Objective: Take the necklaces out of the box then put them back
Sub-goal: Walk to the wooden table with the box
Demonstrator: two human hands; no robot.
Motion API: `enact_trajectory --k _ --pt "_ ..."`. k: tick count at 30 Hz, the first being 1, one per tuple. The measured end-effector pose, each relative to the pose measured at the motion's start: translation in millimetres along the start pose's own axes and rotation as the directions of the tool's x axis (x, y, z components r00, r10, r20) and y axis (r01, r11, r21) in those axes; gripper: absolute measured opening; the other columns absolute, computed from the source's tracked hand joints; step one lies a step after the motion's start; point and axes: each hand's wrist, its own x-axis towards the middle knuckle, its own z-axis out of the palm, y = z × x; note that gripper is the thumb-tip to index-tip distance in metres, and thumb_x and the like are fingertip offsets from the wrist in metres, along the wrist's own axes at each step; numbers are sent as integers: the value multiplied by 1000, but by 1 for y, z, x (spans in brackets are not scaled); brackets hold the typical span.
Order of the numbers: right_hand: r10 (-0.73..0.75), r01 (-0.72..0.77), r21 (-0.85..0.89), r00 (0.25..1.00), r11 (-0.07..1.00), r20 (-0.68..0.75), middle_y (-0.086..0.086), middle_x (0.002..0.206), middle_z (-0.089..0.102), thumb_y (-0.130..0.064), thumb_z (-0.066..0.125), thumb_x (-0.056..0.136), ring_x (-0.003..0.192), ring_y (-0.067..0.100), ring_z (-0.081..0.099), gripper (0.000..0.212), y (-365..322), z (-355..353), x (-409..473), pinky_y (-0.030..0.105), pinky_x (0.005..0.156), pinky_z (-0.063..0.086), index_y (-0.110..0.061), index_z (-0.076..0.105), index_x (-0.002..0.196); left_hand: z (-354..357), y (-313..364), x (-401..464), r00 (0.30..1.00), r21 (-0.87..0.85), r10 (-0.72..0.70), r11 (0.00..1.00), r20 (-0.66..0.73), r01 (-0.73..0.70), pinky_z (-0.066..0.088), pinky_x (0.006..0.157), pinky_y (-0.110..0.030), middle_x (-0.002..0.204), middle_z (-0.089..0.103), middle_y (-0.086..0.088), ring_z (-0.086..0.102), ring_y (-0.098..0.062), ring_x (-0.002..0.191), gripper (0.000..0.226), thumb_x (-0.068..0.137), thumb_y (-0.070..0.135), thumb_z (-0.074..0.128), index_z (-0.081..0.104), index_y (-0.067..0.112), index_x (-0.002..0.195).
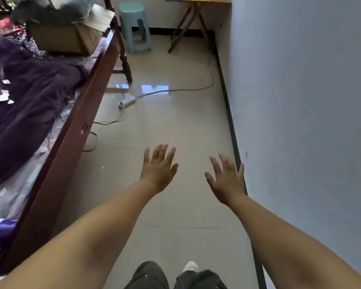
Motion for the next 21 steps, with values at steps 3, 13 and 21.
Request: enact_trajectory --k 3,13,21 --pt "3 -2 -14 998 1000 56 3 160 2 -52 19 97 147 21 -1 59 1 5 21 60 112 -7 -31 4 149 10 -2 8 997 -14 -51 999 52 52 -2 114 -51 158 7 -7 1 -23 145 57 99 43 18 2 20 148" --pt "-73 73 -1 996 997 59 4 160 2 -50 20 98 147 22 0 58 -24 -23 190 60 113 -3 -31 1 150 -13 -67 148 995 -59 -98 993 26 99 0 115 -51 158 8 -7 2 -22 145 56 99 43 21 4 21 148" --pt "12 -12 29 1000 1000 -1 5 160 8 -49 22 98 147 23 5 57 -57 -85 356 59 113 -2 -30 5 149 -71 -154 322 1000 -37 -27 999 2 27 1 115 -51 157 9 -7 4 -23 144 56 99 44 20 4 21 148"
